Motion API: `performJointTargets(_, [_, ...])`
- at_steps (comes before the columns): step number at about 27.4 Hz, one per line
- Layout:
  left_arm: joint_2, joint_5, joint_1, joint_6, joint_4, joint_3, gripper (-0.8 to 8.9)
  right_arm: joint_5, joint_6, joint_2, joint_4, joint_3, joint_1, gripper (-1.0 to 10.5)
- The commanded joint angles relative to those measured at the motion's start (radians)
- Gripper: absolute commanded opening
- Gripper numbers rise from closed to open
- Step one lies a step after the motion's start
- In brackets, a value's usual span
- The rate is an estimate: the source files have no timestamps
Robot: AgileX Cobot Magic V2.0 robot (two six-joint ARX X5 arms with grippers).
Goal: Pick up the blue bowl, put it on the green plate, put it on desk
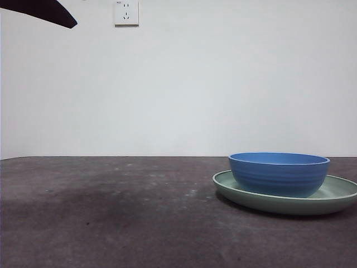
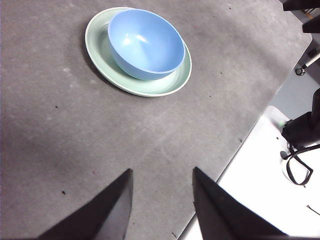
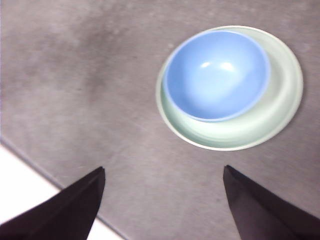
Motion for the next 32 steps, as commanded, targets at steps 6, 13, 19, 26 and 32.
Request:
performJointTargets(6, [0.006,0.003,-0.006,0.017,0.009,0.009,1.91,0.272,0.098,0.056,0.04,0.012,-0.007,3.8])
performJointTargets(13, [0.006,0.002,-0.007,0.02,0.005,0.009,1.91,0.261,0.101,0.224,0.157,0.011,-0.065,3.8])
performJointTargets(19, [0.006,0.003,-0.007,0.027,0.004,0.009,1.91,0.149,0.096,0.422,0.275,0.011,-0.159,3.8])
performJointTargets(26, [0.006,0.002,-0.007,0.027,0.004,0.009,1.91,0.105,0.095,0.621,0.393,0.011,-0.209,3.8])
performJointTargets(32, [0.006,0.002,-0.007,0.027,0.004,0.009,1.91,0.057,0.096,0.752,0.477,0.011,-0.209,3.1])
